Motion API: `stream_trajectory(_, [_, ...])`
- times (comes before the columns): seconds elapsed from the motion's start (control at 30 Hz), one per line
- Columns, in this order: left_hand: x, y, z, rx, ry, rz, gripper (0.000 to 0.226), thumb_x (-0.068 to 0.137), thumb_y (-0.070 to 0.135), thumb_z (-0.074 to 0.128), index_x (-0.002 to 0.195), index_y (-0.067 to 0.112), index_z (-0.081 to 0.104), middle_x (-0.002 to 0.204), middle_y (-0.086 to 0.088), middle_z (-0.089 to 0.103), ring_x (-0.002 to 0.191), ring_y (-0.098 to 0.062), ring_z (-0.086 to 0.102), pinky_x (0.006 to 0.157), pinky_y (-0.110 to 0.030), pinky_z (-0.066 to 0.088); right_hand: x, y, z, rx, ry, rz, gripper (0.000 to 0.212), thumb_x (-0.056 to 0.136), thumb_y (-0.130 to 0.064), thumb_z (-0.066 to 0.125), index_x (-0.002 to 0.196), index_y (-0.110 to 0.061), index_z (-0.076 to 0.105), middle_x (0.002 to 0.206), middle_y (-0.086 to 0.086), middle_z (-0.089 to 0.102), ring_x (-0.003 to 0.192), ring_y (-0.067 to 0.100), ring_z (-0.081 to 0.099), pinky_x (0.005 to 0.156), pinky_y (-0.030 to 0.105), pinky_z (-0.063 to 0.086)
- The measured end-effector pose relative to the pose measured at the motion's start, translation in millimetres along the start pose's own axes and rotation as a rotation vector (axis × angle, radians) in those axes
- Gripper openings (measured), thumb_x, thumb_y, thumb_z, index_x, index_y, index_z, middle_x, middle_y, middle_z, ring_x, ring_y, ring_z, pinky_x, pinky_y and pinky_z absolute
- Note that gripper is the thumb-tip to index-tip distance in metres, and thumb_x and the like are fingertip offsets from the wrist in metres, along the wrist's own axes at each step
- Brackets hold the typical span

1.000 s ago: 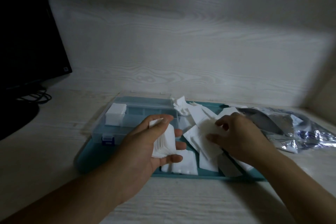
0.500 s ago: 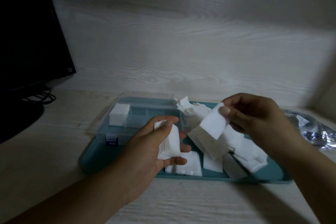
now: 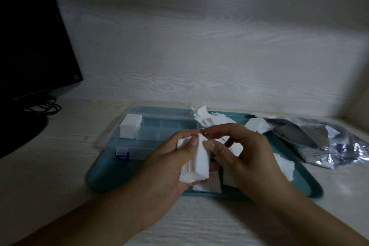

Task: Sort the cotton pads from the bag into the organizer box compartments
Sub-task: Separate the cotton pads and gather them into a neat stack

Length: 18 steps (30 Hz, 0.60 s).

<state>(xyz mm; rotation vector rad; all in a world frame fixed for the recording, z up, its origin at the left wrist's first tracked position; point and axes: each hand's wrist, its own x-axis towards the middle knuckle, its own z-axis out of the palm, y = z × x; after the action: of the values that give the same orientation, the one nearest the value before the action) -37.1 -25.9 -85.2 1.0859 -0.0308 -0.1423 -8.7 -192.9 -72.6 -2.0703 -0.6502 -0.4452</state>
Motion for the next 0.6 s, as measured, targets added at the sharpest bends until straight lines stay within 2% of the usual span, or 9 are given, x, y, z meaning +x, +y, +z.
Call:
stream_trajectory(0.03, [0.4,0.4,-0.1,0.002,0.006,0.009,0.051,0.076,0.03,0.063,0.125,0.019,0.066,0.13,-0.019,0.062,0.119,-0.04,0.059,0.087,-0.048,0.056,-0.6,-0.2,-0.5,-0.003,-0.034,-0.011,0.017,0.09,-0.035,0.066,0.106,-0.041,0.067,0.105,-0.023,0.067,0.095,0.004,0.063,0.082,0.02,0.047])
stream_trajectory(0.1, [-0.6,2.9,-0.3,-0.017,0.018,0.015,0.048,0.075,0.027,0.062,0.122,0.019,0.068,0.124,-0.018,0.066,0.113,-0.036,0.063,0.072,-0.04,0.059,-2.3,-1.3,-2.3,-0.002,-0.124,-0.037,0.032,0.089,-0.042,0.064,0.121,-0.037,0.06,0.117,-0.022,0.062,0.107,0.002,0.06,0.091,0.019,0.044])
stream_trajectory(0.2, [-3.0,6.1,1.4,-0.039,0.031,0.019,0.042,0.079,0.026,0.06,0.12,0.021,0.069,0.122,-0.015,0.068,0.113,-0.037,0.064,0.074,-0.039,0.057,-5.2,-6.2,-5.5,0.018,-0.237,-0.121,0.059,0.083,-0.041,0.069,0.137,-0.03,0.047,0.129,-0.019,0.056,0.123,0.002,0.051,0.098,0.012,0.038])
stream_trajectory(0.3, [-5.6,7.0,4.1,-0.033,0.042,0.019,0.041,0.079,0.025,0.06,0.119,0.022,0.069,0.117,-0.016,0.07,0.103,-0.035,0.068,0.061,-0.035,0.057,-5.8,-6.5,-4.2,0.0,-0.3,-0.16,0.076,0.078,-0.034,0.079,0.143,-0.025,0.04,0.135,-0.016,0.053,0.128,0.002,0.048,0.102,0.013,0.036])
stream_trajectory(0.37, [-7.1,7.1,4.6,-0.036,0.022,0.013,0.04,0.08,0.025,0.059,0.119,0.022,0.068,0.116,-0.016,0.071,0.1,-0.036,0.068,0.059,-0.035,0.056,-4.4,-4.4,-2.8,-0.027,-0.287,-0.162,0.08,0.076,-0.032,0.081,0.144,-0.025,0.04,0.134,-0.017,0.054,0.127,0.001,0.048,0.103,0.014,0.037])
stream_trajectory(0.5, [-7.4,6.5,4.4,-0.029,0.044,0.012,0.039,0.082,0.025,0.06,0.121,0.022,0.067,0.123,-0.017,0.066,0.111,-0.043,0.063,0.06,-0.035,0.055,-2.9,-4.1,-3.4,0.01,-0.276,-0.128,0.084,0.073,-0.03,0.085,0.144,-0.028,0.041,0.132,-0.022,0.055,0.124,-0.006,0.048,0.102,0.01,0.037])
stream_trajectory(0.6, [-6.8,5.2,4.4,-0.019,0.042,0.01,0.037,0.085,0.024,0.059,0.121,0.021,0.067,0.121,-0.017,0.067,0.109,-0.043,0.064,0.059,-0.034,0.055,-2.9,-3.0,-2.8,0.036,-0.29,-0.123,0.085,0.072,-0.03,0.085,0.144,-0.026,0.041,0.133,-0.021,0.055,0.124,-0.006,0.049,0.103,0.011,0.038])
